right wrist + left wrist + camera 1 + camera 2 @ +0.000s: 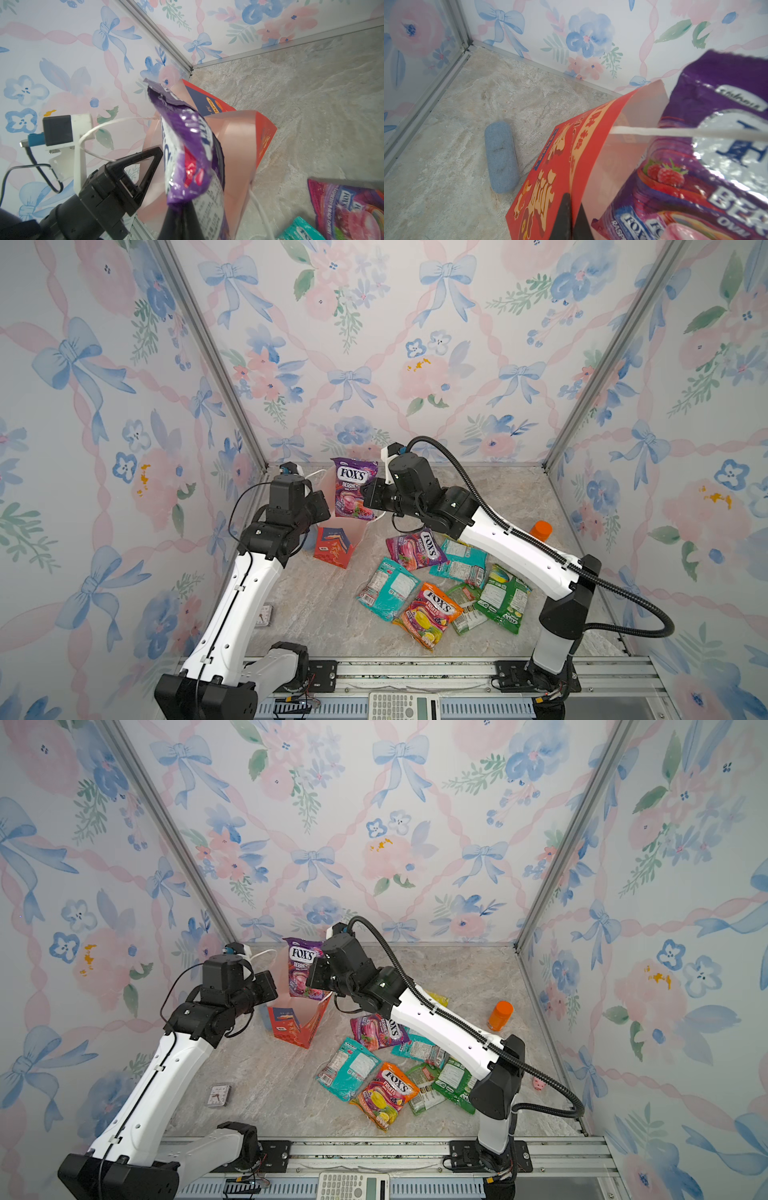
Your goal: Place the snacks into the paper bag
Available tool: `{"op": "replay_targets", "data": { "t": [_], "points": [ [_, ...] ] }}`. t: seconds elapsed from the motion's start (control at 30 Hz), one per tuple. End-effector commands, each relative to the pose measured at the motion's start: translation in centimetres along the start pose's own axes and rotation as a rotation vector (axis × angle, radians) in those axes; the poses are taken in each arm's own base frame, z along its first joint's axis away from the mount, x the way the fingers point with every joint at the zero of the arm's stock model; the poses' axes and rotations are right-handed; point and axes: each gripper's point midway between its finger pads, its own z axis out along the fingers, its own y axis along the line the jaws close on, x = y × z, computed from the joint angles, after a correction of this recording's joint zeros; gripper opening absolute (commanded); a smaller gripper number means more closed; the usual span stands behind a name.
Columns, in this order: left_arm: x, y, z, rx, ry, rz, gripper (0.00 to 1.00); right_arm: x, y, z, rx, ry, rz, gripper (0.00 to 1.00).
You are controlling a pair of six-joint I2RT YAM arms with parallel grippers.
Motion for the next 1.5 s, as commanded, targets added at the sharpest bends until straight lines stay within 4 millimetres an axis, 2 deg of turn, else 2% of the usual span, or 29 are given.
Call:
{"op": "replay_targets", "data": {
  "t": [0.0,0.43,0.8,1.2,1.47],
  "points": [
    [-0.6,-0.2,-0.7,0.016,-0.048,-0.031,0.00,-0.8,0.4,0.5,-0.028,-0.013,0.029,0.00],
    [-0.2,-0.3,-0.4,0.030,-0.045,-0.045,0.00,2.3,-0.7,1.8,-0.004,0.103,0.009,0.00],
    [0.0,-0.3,-0.4,0.032,-0.040,-0.045,0.00,3.4,-1.3,2.0,0.019,0.151,-0.007,0.00],
    [0.1,0.0,-0.2,0.018,-0.039,-0.037,0.00,2.1,-2.2,0.2,0.032,0.086,0.000,0.00],
    [0.1,-0.3,-0.3,0.033,-0.034,-0.038,0.00,2.7,-2.6,0.3,0.039,0.112,0.003,0.00]
  ]
}}
